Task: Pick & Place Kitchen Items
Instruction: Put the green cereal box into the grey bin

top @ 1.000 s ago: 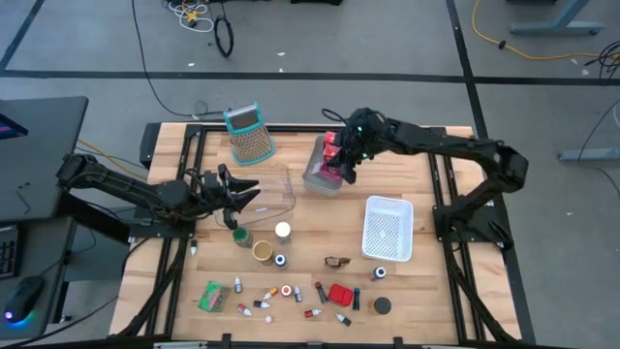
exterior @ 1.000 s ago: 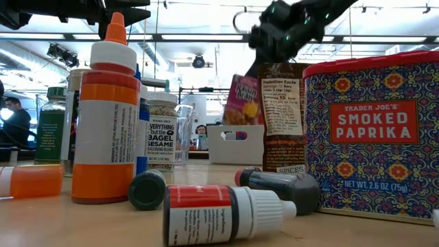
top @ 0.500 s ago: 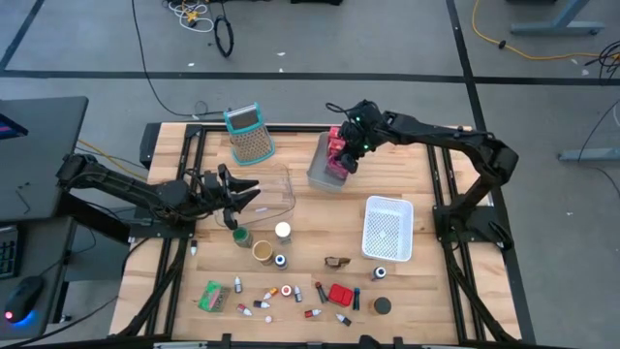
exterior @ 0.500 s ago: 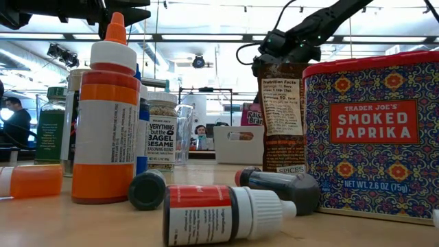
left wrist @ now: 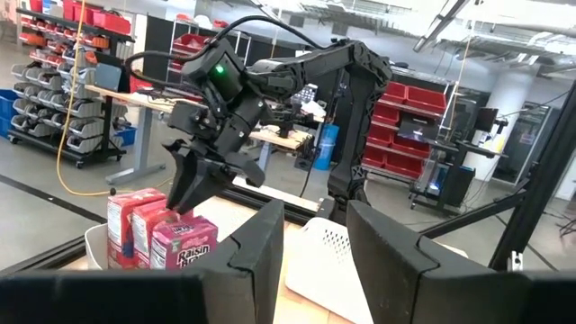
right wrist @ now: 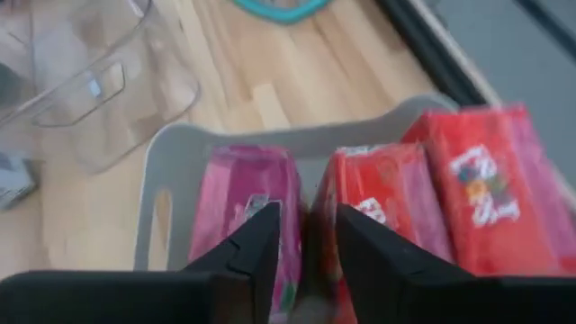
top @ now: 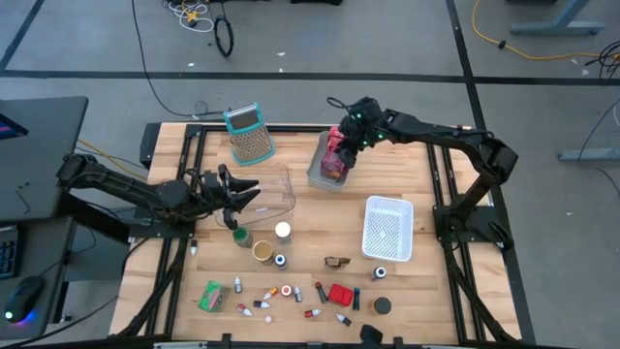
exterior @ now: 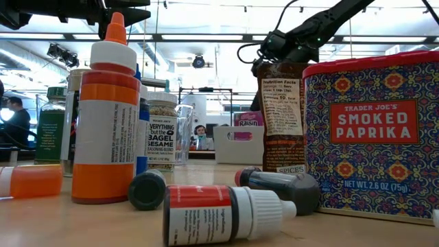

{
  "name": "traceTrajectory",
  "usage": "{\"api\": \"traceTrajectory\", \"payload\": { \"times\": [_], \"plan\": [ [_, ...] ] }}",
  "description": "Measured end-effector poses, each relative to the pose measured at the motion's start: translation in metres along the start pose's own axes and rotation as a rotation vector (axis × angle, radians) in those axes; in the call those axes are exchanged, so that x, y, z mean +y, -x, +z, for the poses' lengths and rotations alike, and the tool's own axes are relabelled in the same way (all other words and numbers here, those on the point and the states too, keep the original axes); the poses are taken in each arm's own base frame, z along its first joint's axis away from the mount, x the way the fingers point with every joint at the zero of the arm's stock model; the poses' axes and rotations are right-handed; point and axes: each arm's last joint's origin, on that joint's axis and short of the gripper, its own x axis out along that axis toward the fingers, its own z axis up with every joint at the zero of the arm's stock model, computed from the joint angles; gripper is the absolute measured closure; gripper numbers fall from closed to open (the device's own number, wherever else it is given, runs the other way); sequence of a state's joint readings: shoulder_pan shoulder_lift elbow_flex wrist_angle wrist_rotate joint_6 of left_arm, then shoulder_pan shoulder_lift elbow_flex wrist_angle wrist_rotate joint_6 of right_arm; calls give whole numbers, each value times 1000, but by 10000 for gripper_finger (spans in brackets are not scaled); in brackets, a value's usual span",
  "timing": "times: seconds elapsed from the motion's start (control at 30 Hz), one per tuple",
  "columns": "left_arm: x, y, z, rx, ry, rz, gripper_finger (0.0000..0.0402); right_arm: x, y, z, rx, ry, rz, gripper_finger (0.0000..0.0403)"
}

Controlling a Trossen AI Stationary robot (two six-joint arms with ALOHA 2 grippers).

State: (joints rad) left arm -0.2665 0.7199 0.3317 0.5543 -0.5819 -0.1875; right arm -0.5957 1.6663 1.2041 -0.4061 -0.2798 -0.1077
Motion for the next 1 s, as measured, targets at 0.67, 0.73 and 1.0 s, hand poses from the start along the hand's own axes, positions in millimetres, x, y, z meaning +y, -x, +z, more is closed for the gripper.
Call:
{"api": "traceTrajectory", "payload": {
  "times": [0.67,0.73,1.0],
  "plan": [
    [-5,1,-5,71,-20,-175,270,80,23,34,-325,293,360,286],
    [-5,1,-5,82,30,-197,270,98,21,33,-333,369,373,281],
    [-20,-6,-9,160,44,-232,270,161,18,23,-341,587,325,226]
  ]
}}
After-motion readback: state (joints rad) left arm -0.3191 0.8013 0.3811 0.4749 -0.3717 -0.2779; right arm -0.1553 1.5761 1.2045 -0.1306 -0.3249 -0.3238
